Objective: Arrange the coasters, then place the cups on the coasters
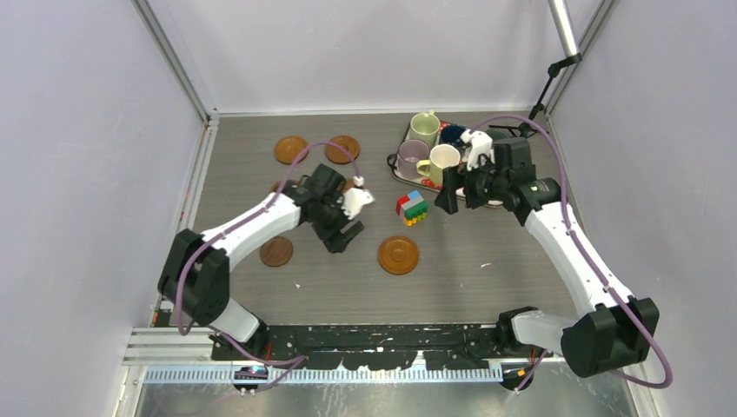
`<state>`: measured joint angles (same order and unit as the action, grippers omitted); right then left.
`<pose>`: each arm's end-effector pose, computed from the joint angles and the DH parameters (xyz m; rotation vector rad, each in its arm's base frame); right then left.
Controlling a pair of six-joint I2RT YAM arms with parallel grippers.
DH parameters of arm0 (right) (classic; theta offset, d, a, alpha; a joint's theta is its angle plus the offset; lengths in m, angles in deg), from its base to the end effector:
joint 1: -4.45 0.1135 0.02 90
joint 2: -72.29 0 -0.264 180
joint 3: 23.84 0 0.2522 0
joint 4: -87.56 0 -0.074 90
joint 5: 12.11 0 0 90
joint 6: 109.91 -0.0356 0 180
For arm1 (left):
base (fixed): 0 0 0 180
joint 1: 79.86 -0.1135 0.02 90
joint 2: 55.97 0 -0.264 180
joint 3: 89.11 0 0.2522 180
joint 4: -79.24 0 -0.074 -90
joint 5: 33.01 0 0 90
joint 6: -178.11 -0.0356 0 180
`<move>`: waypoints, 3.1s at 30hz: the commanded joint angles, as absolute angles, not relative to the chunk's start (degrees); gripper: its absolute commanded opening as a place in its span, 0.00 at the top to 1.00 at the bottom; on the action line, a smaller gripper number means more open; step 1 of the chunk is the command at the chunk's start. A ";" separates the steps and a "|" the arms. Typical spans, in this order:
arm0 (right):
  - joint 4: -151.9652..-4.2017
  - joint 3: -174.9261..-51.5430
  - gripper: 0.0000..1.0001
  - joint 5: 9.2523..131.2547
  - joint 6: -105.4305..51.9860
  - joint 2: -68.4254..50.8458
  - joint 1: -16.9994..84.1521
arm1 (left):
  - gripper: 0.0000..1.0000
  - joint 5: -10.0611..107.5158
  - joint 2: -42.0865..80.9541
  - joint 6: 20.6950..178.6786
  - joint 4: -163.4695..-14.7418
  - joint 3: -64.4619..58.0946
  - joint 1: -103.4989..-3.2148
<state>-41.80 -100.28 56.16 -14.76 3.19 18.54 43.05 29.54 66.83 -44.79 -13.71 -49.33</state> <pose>0.2430 0.0746 0.3189 -0.5743 2.2439 0.5194 0.2468 -0.1555 0.2332 1.2522 2.4169 -0.3781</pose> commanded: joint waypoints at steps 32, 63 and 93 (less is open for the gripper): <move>-49.21 -96.84 0.10 55.04 -18.95 7.17 10.07 | 0.28 50.76 53.84 86.67 -72.73 -4.50 -30.47; -46.89 -97.39 0.13 48.46 -16.52 4.29 10.47 | 0.51 47.37 39.51 69.94 -54.02 -19.63 -45.91; -46.83 -130.66 0.37 82.26 -12.41 -38.00 38.97 | 0.05 28.18 23.39 80.13 -40.05 -6.93 -63.88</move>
<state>-45.90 -126.98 77.25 -13.49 -34.12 37.99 32.30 25.74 78.68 -41.94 -9.05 -61.70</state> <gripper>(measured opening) 0.652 0.950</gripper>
